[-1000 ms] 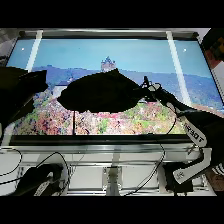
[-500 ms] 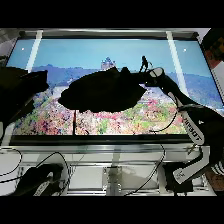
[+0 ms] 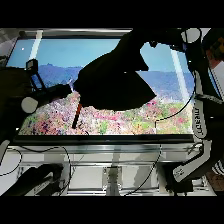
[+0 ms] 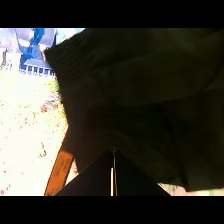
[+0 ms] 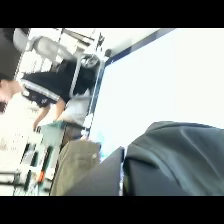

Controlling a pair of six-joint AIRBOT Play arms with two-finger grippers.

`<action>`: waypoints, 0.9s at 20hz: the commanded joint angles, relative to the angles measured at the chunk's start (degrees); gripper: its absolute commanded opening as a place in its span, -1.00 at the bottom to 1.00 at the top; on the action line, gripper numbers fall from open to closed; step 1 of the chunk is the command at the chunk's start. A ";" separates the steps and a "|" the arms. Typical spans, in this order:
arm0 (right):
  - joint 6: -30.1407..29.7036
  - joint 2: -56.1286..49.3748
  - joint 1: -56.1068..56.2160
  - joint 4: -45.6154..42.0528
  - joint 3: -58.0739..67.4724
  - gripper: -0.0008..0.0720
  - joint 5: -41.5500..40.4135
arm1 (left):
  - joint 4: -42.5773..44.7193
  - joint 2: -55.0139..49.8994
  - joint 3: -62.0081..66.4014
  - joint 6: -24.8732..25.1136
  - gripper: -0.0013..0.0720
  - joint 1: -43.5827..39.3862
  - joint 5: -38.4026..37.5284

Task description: Fold the clothes and pants, and hang the long-sleeved shirts on hangers.

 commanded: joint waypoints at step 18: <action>-3.61 -0.42 -15.28 -14.40 -4.96 -0.97 20.17 | -7.93 -7.69 -3.21 -4.48 -0.91 -1.64 8.55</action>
